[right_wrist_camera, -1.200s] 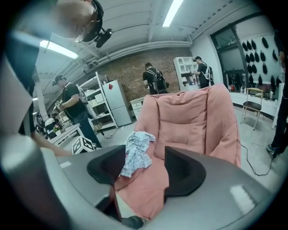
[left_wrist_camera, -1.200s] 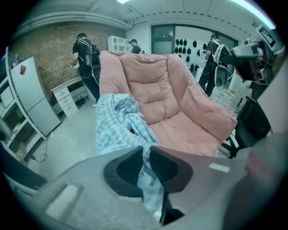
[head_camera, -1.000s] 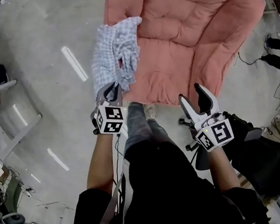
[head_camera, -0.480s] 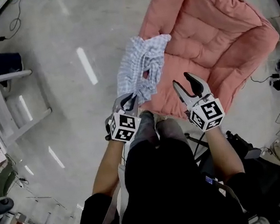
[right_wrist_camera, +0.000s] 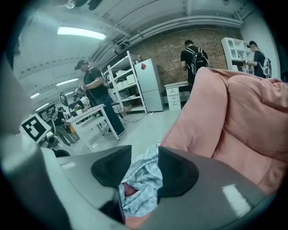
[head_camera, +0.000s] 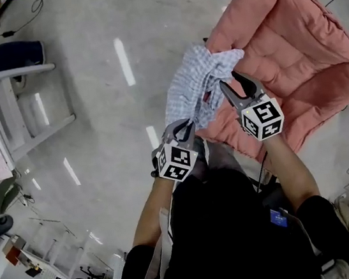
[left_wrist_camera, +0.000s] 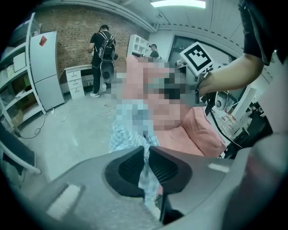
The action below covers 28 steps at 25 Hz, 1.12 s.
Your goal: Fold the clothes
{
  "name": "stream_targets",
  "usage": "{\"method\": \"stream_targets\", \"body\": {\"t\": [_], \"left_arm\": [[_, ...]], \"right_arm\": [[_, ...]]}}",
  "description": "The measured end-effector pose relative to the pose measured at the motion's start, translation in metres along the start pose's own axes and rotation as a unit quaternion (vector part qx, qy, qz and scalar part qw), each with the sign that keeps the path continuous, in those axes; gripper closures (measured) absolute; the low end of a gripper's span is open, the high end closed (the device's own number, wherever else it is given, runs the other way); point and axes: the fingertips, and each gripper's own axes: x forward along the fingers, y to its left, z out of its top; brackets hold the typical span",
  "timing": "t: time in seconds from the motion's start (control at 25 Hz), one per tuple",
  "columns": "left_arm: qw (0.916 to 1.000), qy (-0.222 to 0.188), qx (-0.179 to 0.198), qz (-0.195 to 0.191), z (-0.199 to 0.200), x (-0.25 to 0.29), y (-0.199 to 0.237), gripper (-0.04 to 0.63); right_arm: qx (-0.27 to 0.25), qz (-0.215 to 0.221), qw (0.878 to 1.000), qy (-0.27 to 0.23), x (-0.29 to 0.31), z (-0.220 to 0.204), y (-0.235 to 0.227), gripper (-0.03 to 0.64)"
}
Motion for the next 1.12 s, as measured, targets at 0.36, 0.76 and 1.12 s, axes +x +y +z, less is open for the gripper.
{"method": "stream_targets", "body": {"t": [0.36,0.76,1.12], "left_arm": [[0.9985,0.005,-0.047,0.026,-0.001,0.009,0.014,0.557],[0.9955,0.009,-0.080,0.051,-0.012,0.001,0.009,0.557],[0.9987,-0.001,-0.040,0.033,-0.003,-0.021,0.000,0.557]], "right_arm": [[0.044,0.024,0.997,0.050,0.081,-0.007,-0.041,0.443],[0.057,0.061,0.992,0.097,0.105,-0.034,-0.022,0.454],[0.045,0.051,0.995,0.074,0.076,-0.015,-0.004,0.572]]}}
